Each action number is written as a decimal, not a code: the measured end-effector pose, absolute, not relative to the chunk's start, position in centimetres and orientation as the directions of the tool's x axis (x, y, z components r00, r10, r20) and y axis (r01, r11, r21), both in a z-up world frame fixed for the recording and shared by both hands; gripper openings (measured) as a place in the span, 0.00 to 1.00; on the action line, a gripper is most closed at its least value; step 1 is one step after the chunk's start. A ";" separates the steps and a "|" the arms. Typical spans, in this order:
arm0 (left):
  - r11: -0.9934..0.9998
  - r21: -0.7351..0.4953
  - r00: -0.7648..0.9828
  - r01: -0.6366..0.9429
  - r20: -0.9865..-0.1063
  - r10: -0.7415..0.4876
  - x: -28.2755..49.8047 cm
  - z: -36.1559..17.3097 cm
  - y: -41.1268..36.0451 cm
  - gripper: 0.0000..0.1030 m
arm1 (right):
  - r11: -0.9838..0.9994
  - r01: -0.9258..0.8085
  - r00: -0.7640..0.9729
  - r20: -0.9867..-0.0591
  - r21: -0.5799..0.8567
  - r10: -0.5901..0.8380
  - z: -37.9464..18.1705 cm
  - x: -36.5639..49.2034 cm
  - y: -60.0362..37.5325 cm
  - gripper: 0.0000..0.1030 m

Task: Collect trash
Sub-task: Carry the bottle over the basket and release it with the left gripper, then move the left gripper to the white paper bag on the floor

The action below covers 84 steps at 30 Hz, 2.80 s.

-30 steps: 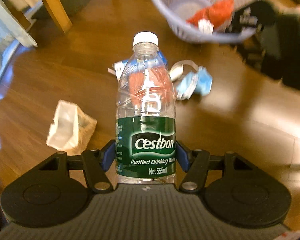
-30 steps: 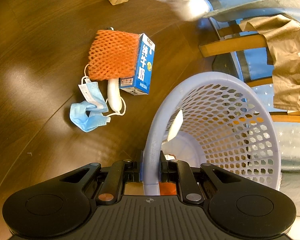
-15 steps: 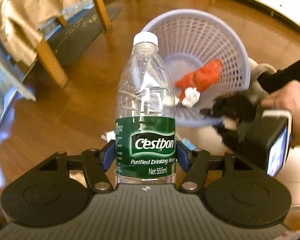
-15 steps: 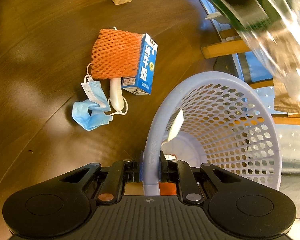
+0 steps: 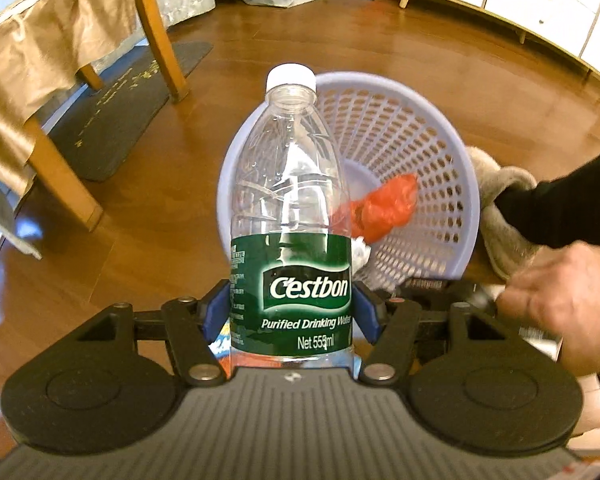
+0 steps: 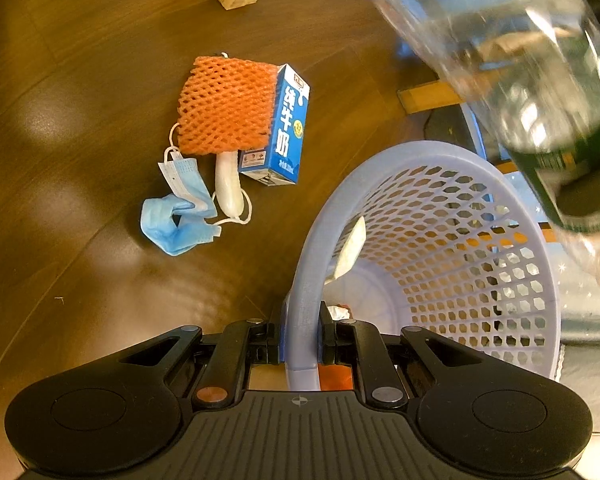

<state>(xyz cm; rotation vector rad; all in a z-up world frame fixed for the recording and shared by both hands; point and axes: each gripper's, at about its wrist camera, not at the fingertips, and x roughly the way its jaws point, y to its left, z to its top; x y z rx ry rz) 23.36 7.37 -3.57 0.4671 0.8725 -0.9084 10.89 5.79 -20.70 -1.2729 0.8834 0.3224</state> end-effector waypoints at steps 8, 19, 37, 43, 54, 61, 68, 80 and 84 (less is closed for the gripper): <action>0.568 -0.049 0.323 0.822 -0.781 -0.535 24.2 -3.0 6.4 0.65 | 0.311 -0.659 0.640 -0.728 -0.685 -0.246 -20.7 11.1 5.8 0.10; 0.642 -0.030 0.380 0.766 -0.784 -0.490 25.3 -3.1 10.1 0.65 | 0.314 -0.655 0.642 -0.725 -0.687 -0.249 -20.7 11.0 5.7 0.10; 0.704 -0.013 0.391 0.710 -0.825 -0.409 25.5 -5.5 15.1 0.65 | 0.317 -0.654 0.641 -0.726 -0.687 -0.251 -20.6 10.9 5.7 0.10; 0.727 -0.010 0.399 0.686 -0.831 -0.388 25.3 -6.5 17.2 0.65 | 0.312 -0.657 0.639 -0.727 -0.686 -0.252 -20.6 10.8 5.8 0.10; 0.788 0.005 0.421 0.615 -0.848 -0.323 24.4 -9.6 22.8 0.65 | 0.306 -0.661 0.637 -0.728 -0.685 -0.252 -20.6 10.9 6.1 0.10; 0.820 0.076 0.473 0.568 -0.845 -0.249 24.3 -11.4 26.7 0.73 | 0.305 -0.667 0.631 -0.733 -0.679 -0.252 -20.8 11.1 6.8 0.10; 0.773 0.162 0.486 0.614 -0.849 -0.208 25.2 -13.7 29.0 0.73 | 0.297 -0.671 0.631 -0.734 -0.679 -0.251 -21.1 11.2 7.3 0.10; 0.692 0.266 0.495 0.671 -0.856 -0.151 26.9 -18.5 29.8 0.83 | 0.307 -0.668 0.629 -0.735 -0.678 -0.253 -20.8 11.4 7.3 0.10; 0.694 0.257 0.479 0.673 -0.866 -0.143 28.2 -20.1 29.7 0.83 | 0.312 -0.667 0.626 -0.736 -0.677 -0.257 -20.8 11.6 7.1 0.10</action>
